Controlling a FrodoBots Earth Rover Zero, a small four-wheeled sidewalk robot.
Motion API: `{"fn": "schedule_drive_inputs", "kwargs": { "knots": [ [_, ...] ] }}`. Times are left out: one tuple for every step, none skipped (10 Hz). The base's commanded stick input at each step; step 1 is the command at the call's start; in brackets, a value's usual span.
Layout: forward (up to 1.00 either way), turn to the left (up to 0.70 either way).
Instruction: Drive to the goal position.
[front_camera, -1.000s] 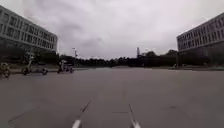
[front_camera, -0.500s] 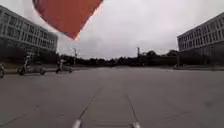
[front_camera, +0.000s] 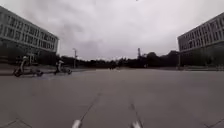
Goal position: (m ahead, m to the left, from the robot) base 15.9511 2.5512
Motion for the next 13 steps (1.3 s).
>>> {"fn": "schedule_drive_inputs", "kwargs": {
  "knots": [
    [0.7,0.0],
    [0.7,0.0],
    [0.7,0.0],
    [0.7,0.0],
    [0.7,0.0],
    [0.7,0.0],
    [0.7,0.0],
    [0.7,-0.09],
    [0.7,-0.19],
    [0.7,-0.18],
    [0.7,-0.02],
    [0.7,-0.01],
    [0.7,0.0]
  ]
}}
